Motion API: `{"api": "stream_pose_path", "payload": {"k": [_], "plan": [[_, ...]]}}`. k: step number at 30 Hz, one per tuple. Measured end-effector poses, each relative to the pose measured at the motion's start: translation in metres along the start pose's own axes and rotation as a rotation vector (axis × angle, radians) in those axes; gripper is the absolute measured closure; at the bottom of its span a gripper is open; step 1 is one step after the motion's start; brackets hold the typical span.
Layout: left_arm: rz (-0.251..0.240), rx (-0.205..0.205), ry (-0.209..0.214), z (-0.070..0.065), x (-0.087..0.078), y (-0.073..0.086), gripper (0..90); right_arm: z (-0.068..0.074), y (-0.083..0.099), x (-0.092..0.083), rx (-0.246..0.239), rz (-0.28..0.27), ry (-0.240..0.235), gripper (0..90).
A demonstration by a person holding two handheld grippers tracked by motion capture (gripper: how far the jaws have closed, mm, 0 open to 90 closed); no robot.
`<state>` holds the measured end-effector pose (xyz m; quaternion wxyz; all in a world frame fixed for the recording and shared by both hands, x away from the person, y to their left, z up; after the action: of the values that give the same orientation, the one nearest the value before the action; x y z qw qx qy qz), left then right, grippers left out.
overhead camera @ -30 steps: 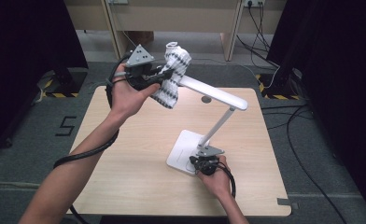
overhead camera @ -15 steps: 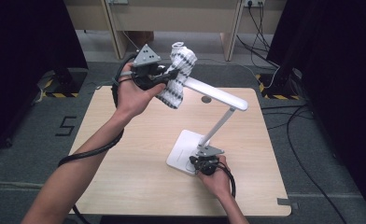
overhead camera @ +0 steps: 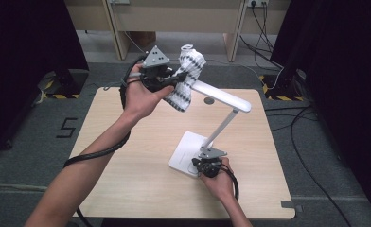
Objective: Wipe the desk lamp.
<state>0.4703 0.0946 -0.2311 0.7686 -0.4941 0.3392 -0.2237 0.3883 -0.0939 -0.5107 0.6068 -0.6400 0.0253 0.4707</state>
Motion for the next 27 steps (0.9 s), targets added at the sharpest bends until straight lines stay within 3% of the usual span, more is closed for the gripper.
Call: {"api": "stream_pose_path", "payload": {"k": [27], "plan": [[-0.007, 0.013, 0.035, -0.022, 0.013, -0.006, 78.4, 0.000, 0.000, 0.000, 0.001, -0.001, 0.004, 90.0]]}}
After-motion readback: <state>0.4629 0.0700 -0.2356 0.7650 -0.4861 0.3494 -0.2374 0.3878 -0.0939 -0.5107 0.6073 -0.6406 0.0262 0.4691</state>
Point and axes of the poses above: each handheld gripper's, and its own axes: x roughly forward along the jaws, y roughly out of its underside, z roughly to its left, the point moved 2 cm from there along x, roughly forward along the jaws, and after that the axes turned 11 degrees about x, right-handed, at the moved point
